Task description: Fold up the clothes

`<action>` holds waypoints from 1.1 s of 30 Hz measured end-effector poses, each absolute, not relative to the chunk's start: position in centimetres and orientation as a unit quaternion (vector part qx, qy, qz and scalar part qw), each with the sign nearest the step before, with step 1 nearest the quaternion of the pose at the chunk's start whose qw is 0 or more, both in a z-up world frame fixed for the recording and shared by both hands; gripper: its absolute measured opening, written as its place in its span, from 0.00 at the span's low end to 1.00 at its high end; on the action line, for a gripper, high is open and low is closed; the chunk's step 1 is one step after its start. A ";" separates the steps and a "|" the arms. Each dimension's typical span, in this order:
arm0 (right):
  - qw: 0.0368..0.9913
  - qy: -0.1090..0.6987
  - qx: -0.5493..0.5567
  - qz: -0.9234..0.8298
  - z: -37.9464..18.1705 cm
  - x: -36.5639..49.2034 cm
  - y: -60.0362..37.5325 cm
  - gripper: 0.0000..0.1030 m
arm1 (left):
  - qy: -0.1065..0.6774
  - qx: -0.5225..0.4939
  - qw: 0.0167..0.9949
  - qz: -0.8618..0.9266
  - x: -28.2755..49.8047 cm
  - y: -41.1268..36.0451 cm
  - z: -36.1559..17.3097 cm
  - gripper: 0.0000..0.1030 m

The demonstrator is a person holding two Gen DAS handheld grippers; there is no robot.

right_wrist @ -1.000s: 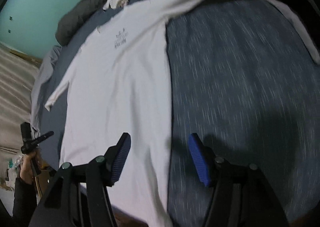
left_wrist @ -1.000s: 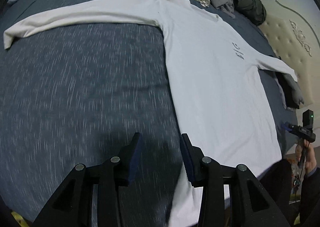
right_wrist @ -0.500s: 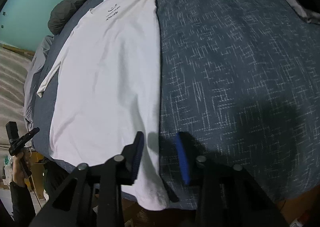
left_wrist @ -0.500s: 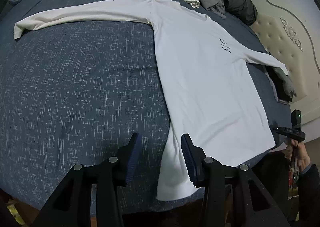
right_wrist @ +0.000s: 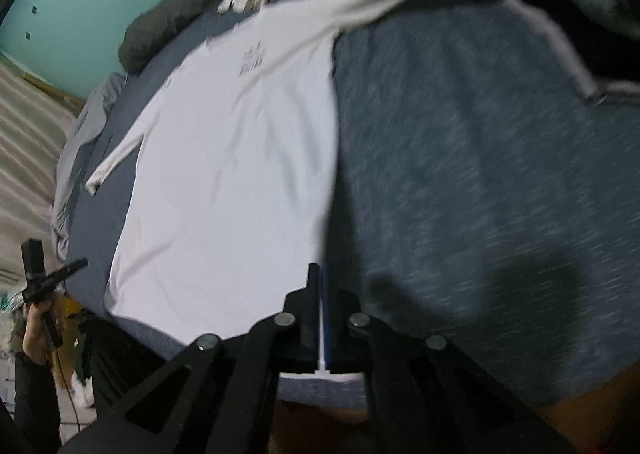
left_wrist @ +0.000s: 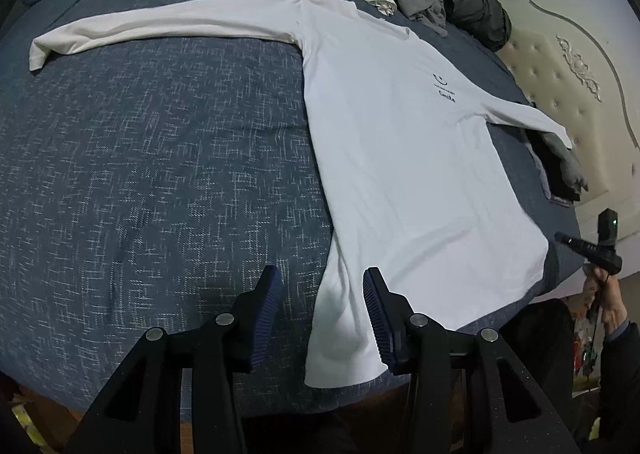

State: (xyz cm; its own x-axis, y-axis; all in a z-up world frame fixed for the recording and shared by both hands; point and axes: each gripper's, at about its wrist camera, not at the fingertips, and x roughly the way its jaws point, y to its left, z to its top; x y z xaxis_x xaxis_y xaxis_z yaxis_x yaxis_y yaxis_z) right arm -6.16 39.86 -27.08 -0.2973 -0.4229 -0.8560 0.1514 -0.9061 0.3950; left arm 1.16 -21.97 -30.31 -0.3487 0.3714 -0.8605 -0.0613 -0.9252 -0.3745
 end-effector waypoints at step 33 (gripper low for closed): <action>0.257 -0.083 0.592 -0.759 -29.5 -3.3 36.7 0.04 | -0.114 -0.619 0.159 0.761 3.3 -20.4 -36.4 0.51</action>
